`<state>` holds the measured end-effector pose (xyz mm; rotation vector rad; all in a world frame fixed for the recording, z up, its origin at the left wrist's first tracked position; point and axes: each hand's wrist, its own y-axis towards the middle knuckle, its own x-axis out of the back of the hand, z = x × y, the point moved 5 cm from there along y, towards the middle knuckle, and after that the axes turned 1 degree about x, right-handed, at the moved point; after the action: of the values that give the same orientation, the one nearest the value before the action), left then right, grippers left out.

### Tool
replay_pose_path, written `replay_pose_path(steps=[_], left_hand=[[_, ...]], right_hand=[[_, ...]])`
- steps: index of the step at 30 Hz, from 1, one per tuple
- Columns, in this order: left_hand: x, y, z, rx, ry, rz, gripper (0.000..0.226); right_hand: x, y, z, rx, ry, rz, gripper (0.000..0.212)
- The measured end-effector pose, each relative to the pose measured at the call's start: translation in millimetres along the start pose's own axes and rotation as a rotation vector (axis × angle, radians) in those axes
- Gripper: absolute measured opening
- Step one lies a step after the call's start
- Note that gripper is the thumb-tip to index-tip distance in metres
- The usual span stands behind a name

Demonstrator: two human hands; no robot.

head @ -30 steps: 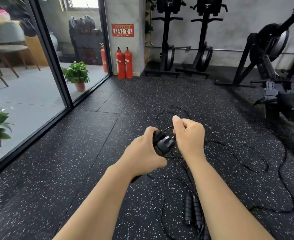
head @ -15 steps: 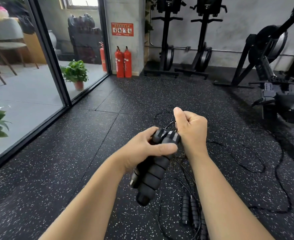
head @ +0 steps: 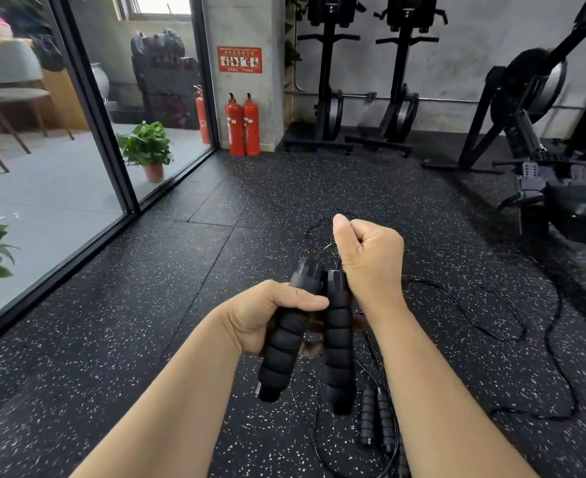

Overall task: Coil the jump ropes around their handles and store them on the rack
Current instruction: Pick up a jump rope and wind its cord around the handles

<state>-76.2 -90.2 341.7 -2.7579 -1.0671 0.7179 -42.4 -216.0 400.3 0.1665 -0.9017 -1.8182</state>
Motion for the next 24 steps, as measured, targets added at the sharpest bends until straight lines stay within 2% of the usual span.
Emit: replay_pose_path(steps=[8,12,19,22,24], left_hand=[[-12,6,7,0.062,-0.223,0.174,0.065],[-8,2,6,0.079,-0.164,0.192,0.067],[-6,-2,7,0.155,-0.13,0.214,0.055],[-4,-10,4,0.172,-0.138,0.249,0.052],[0,-17,-2,0.121,-0.165,0.275,0.049]], right_hand=[[9,0,-6,-0.022,-0.096,-0.062,0.055],[15,2,-9,0.013,-0.199,-0.039,0.055],[19,0,-9,-0.005,-0.186,0.039,0.062],[20,2,-20,-0.122,-0.098,0.139,0.064],[25,4,-29,-0.231,0.08,0.182,0.059]])
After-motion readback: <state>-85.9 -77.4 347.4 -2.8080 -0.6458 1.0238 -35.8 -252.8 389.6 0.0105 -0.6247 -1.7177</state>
